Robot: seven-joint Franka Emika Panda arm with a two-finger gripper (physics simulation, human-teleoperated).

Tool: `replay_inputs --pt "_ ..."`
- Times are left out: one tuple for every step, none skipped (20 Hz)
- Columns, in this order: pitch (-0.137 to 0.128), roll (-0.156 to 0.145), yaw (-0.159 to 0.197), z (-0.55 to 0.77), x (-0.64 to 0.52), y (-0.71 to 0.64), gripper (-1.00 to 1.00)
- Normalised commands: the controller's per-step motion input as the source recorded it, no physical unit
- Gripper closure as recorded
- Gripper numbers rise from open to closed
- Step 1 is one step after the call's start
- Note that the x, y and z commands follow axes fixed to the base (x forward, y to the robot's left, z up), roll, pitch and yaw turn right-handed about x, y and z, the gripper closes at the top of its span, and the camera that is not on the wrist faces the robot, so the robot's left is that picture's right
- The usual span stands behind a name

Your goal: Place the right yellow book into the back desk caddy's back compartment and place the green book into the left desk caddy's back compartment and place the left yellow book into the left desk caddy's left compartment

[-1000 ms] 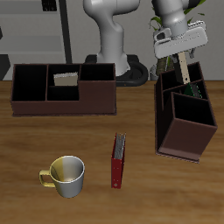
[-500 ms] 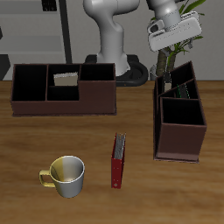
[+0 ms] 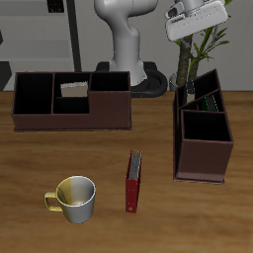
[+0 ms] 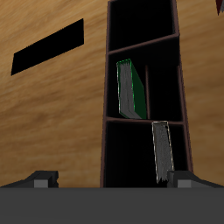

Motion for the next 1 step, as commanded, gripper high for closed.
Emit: replay_inputs --pt "-0.010 -0.101 0.009 -0.08 0.00 -0.35 -1.00"
